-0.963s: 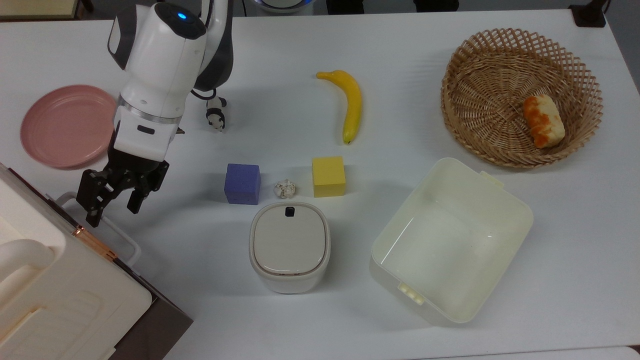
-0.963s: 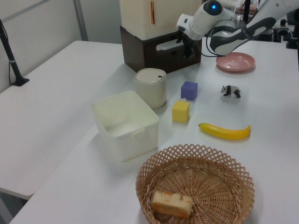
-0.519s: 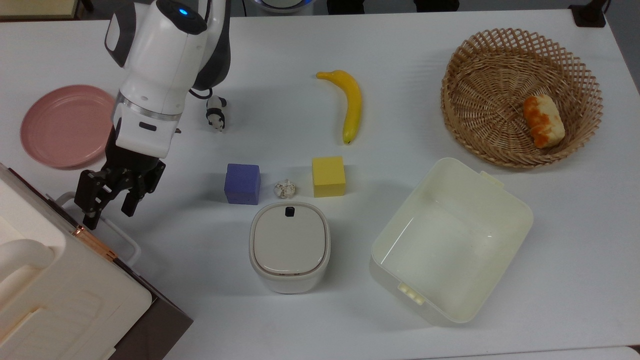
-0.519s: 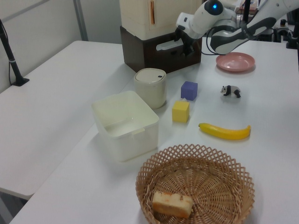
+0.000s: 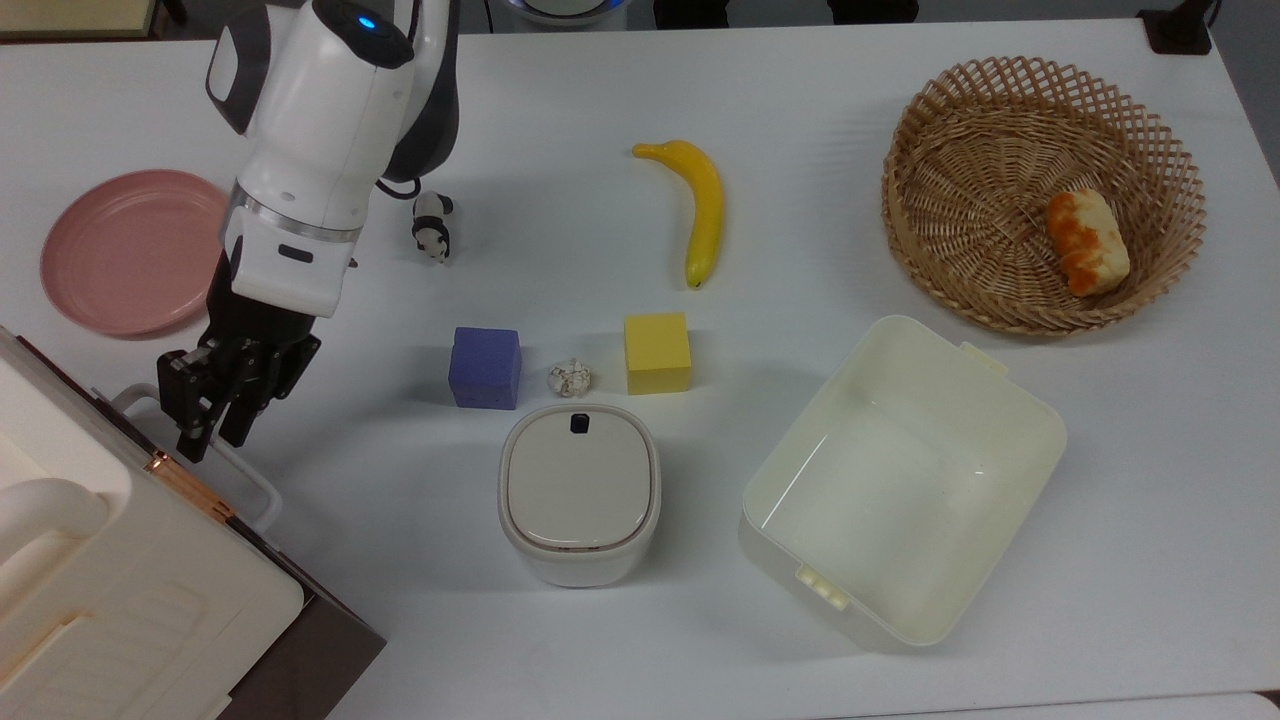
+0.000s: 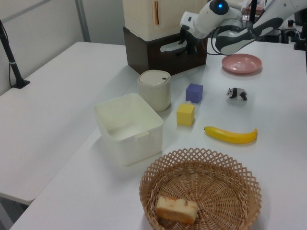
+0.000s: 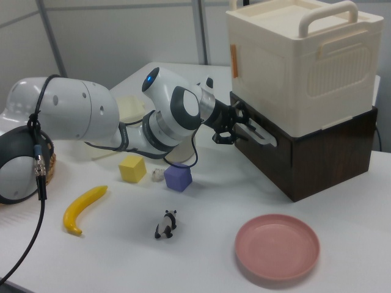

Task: Open the drawer
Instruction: 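Lower the gripper and close it on the white drawer handle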

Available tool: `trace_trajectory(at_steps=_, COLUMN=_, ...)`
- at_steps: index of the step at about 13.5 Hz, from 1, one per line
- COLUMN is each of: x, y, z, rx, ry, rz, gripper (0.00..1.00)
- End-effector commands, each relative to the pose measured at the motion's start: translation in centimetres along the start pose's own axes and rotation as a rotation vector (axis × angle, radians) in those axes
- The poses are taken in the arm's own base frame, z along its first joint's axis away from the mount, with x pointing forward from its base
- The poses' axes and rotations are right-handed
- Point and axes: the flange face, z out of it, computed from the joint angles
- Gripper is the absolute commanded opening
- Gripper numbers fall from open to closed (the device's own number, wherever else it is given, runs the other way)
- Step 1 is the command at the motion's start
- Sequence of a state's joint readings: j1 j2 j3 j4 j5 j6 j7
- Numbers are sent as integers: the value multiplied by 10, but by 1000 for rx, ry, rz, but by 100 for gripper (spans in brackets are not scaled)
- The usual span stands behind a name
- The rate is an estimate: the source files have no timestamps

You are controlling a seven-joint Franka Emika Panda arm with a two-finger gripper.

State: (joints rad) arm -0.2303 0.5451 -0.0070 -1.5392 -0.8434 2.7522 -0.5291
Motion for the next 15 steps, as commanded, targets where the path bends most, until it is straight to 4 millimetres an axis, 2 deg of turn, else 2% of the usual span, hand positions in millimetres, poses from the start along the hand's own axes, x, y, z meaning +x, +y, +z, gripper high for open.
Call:
trace_trajectory(at_steps=1, x=1, y=2, z=1, rx=-23, ry=12, rz=-28, gripper=23)
trace_trajectory(at_steps=5, x=4, y=2, z=0, rx=-24, ry=16, rz=-28, gripper=4)
trace_trajectory(at_steps=10, x=9, y=2, z=-4, rx=-24, ry=23, rz=-20, gripper=2)
trace_trajectory(at_steps=12, x=6, y=9, z=-18, rx=-34, ry=28, rz=-9, gripper=2)
trace_trajectory(at_steps=15, x=3, y=1, z=-33, rx=-18, ry=30, rz=35, gripper=2)
